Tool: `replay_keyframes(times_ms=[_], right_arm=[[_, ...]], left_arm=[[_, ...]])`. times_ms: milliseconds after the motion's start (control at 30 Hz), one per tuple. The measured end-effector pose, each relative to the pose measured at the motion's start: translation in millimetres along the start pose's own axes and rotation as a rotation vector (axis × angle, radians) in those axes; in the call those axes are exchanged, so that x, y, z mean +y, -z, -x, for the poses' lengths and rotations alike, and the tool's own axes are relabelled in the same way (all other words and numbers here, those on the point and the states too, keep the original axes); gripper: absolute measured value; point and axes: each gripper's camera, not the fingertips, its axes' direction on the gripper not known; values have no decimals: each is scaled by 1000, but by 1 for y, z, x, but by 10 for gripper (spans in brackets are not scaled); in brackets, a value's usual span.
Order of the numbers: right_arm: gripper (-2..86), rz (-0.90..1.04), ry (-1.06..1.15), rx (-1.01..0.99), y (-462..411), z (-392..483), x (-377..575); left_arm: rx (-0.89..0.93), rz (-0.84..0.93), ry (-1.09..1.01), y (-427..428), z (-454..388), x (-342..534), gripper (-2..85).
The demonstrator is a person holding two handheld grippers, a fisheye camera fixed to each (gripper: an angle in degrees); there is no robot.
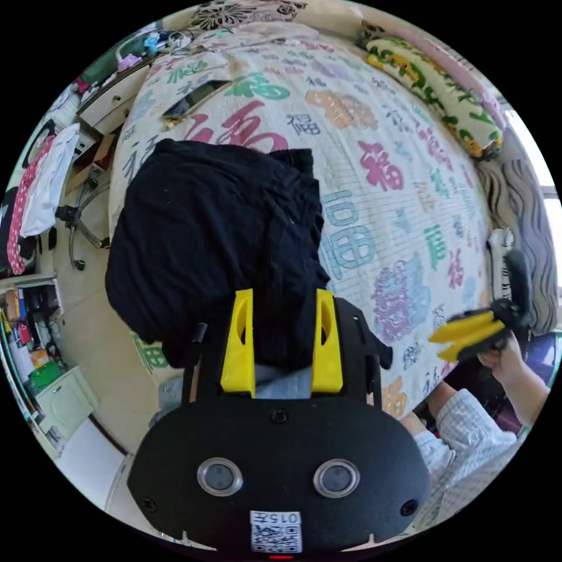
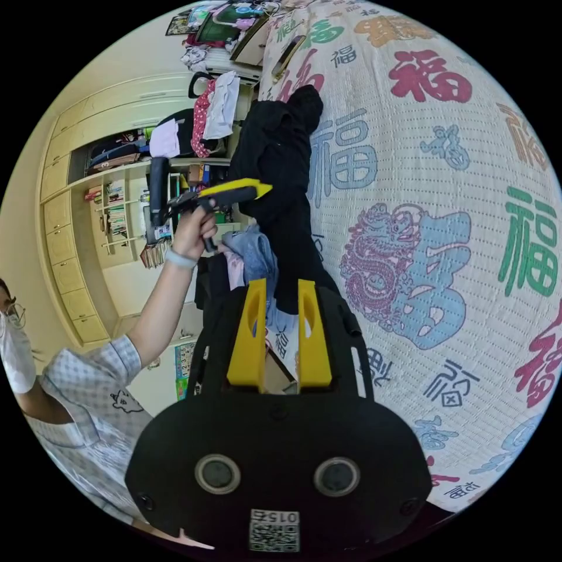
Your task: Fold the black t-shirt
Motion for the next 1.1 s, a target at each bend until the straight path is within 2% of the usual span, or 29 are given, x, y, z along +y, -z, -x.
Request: replay_keyframes(times_ms=[133, 200, 300, 467, 533, 600, 700, 767, 800, 900, 1033, 1100], right_arm=[[81, -11, -48, -37, 8, 5, 44], [79, -33, -81, -68, 15, 5, 66], [78, -76, -115, -103, 29, 11, 101], [118, -132, -37, -161, 52, 44, 147], [149, -175, 22, -277, 61, 71, 164], [161, -197, 72, -412, 67, 96, 176], [124, -255, 170, -639, 87, 141, 214], [63, -214, 188, -619, 100, 165, 245], [33, -157, 166, -521, 107, 178, 268], [15, -87, 135, -424, 136, 202, 338], [10, -100, 129, -496, 186, 241, 444], [15, -119, 152, -475, 205, 262, 484]], left_arm=[[-170, 106, -46, -23, -25, -23, 92], [-137, 87, -34, -17, -28, -20, 71], [22, -23, 32, 10, -25, -3, 49], [305, -344, 32, 85, -37, 51, 41], [502, -463, -58, 116, -59, 78, 41], [607, -508, -114, 129, -83, 97, 42], [700, -460, -115, 124, -126, 120, 43], [715, -407, -109, 114, -154, 133, 42], [750, -390, -89, 106, -172, 143, 41], [886, -356, 7, 93, -204, 172, 36], [1202, -411, 172, 86, -242, 214, 26], [1228, -420, 169, 93, -265, 226, 23]])
